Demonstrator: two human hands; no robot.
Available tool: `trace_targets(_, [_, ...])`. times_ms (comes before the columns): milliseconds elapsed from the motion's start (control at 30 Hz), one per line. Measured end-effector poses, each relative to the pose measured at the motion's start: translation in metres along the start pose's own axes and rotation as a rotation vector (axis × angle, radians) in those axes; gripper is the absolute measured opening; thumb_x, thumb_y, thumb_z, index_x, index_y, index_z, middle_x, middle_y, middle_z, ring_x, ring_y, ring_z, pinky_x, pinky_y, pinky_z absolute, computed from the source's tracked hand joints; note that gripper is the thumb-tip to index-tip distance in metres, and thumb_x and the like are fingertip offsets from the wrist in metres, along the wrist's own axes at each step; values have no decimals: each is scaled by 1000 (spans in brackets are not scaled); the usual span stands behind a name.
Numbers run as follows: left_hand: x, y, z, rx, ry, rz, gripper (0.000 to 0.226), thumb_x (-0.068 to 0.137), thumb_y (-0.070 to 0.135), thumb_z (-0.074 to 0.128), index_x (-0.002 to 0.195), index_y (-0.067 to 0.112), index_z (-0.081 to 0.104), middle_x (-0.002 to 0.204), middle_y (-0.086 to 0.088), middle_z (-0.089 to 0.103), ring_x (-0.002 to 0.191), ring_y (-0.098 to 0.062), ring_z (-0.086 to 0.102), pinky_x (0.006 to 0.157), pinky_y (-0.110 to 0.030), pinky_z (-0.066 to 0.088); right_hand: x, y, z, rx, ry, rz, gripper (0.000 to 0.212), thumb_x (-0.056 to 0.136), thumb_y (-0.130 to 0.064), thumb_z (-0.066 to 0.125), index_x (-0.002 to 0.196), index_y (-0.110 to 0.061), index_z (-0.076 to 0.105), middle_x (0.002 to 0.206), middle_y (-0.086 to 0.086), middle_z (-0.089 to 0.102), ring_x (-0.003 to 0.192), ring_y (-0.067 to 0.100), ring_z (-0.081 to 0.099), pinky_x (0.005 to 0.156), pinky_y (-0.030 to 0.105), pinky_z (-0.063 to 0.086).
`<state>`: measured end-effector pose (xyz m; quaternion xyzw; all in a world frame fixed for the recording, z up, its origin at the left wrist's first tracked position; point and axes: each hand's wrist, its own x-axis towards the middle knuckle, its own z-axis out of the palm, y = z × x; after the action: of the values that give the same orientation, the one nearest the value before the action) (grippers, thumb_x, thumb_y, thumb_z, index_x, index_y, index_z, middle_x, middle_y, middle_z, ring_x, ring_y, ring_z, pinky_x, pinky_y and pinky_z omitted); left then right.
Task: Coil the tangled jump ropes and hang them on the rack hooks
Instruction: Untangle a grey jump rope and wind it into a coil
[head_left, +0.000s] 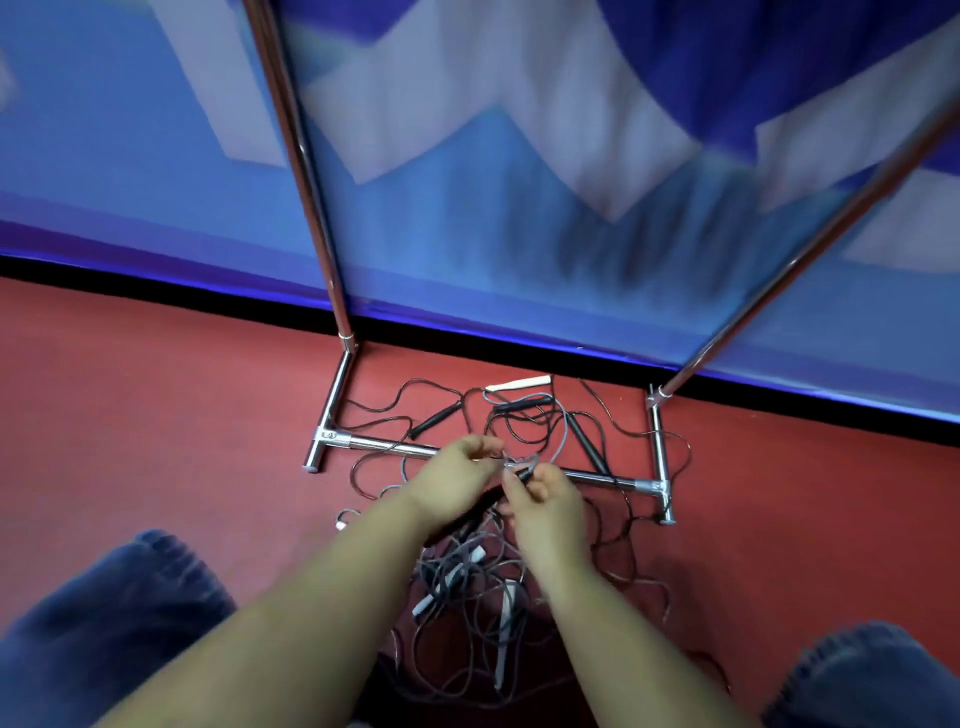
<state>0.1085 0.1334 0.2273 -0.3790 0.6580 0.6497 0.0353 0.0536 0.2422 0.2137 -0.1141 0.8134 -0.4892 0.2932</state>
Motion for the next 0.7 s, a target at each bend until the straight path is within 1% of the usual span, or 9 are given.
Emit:
trace_targets(67, [-50, 0, 5, 19, -20, 59, 21, 99, 24, 47, 103, 12, 64, 92, 2, 66, 84, -13, 57, 86, -26, 46, -42, -24, -8, 154, 35, -47, 26, 88, -14, 64, 66, -17, 50, 61, 2, 62, 58, 15, 61, 58, 27, 47])
trace_targets(133, [-101, 5, 8, 86, -24, 137, 34, 100, 38, 44, 89, 14, 64, 80, 4, 63, 73, -9, 54, 76, -26, 45, -85, -45, -22, 275, 43, -83, 16, 88, -10, 63, 74, -12, 57, 61, -1, 65, 52, 3, 60, 55, 18, 48])
trace_targets(200, [-151, 13, 10, 104, -28, 215, 26, 98, 35, 49, 81, 20, 62, 67, 12, 55, 61, -5, 46, 61, -21, 40, -124, -58, -37, 347, -4, -107, 8, 89, -10, 63, 81, -8, 61, 63, -2, 67, 56, 4, 61, 58, 18, 50])
trace_targets(267, [-192, 16, 11, 200, -14, 315, 14, 94, 31, 57, 82, 24, 62, 65, 14, 56, 59, -3, 47, 60, -20, 39, -160, -67, -49, 392, -65, -117, 9, 90, -11, 60, 84, -6, 62, 71, 5, 67, 63, 10, 61, 61, 21, 51])
trace_targets(333, [-226, 19, 11, 287, 31, 379, 5, 92, 30, 60, 89, 26, 63, 69, 11, 60, 62, -7, 53, 64, -24, 44, -188, -73, -65, 387, -58, -132, 14, 94, -11, 54, 82, -10, 60, 72, 6, 63, 56, 7, 58, 55, 17, 47])
trace_targets(433, [-274, 31, 14, 288, 72, 469, 3, 93, 26, 60, 90, 27, 61, 59, 13, 50, 53, -3, 44, 56, -22, 37, -225, -82, -90, 304, 34, -182, 16, 92, -7, 54, 93, -23, 56, 93, 5, 62, 66, 10, 58, 61, 19, 47])
trace_targets(500, [-302, 43, 19, 292, 51, 535, 8, 93, 26, 60, 85, 27, 60, 53, 15, 48, 48, 1, 41, 52, -18, 34, -249, -87, -101, 173, -6, -271, 28, 89, -3, 56, 102, -28, 53, 102, -2, 59, 69, 4, 58, 63, 12, 45])
trace_targets(600, [-335, 60, 23, 251, 29, 616, 8, 93, 22, 60, 86, 23, 64, 51, 16, 50, 46, 2, 41, 49, -16, 32, -277, -96, -104, -30, -93, -400, 29, 88, 0, 53, 94, -29, 54, 96, 0, 61, 66, 6, 55, 57, 10, 41])
trace_targets(700, [-363, 76, 26, 180, 22, 670, 12, 94, 18, 58, 84, 18, 64, 48, 15, 50, 43, 3, 40, 46, -14, 30, -289, -97, -104, -190, -9, -493, 20, 89, -5, 55, 95, -23, 60, 90, 1, 63, 77, 14, 58, 70, 23, 43])
